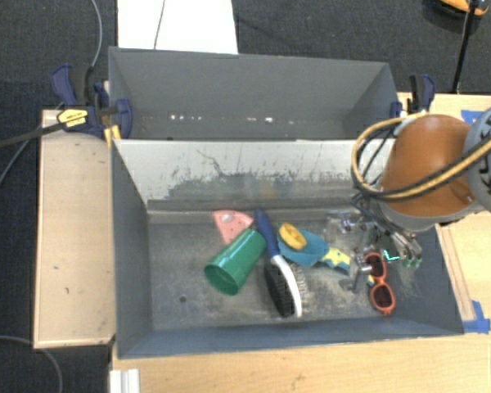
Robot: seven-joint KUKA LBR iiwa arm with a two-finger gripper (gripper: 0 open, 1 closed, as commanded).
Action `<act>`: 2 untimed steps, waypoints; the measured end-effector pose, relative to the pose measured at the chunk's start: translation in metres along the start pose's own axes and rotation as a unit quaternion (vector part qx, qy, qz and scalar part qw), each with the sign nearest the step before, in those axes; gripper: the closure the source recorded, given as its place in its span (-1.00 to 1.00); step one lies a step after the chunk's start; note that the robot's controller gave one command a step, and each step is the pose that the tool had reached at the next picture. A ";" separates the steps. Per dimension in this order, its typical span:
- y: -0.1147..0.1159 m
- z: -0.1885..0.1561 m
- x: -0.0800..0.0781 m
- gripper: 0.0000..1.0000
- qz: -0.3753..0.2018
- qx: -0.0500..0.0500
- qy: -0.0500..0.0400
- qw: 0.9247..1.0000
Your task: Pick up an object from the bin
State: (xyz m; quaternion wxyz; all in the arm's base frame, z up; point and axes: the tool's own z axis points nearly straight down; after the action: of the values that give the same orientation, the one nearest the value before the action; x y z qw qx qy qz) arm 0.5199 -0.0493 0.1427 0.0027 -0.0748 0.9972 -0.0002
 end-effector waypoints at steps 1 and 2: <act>0.000 0.000 0.000 -1.00 0.000 0.000 0.000 1.000; 0.003 0.009 -0.023 -1.00 -0.071 0.001 -0.001 0.997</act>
Offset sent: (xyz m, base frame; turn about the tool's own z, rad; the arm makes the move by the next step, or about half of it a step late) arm 0.0535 0.0178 -0.0274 -0.3537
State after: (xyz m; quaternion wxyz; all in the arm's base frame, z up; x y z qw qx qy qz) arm 0.5417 -0.0428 0.1333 0.0037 -0.1454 0.9894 -0.0012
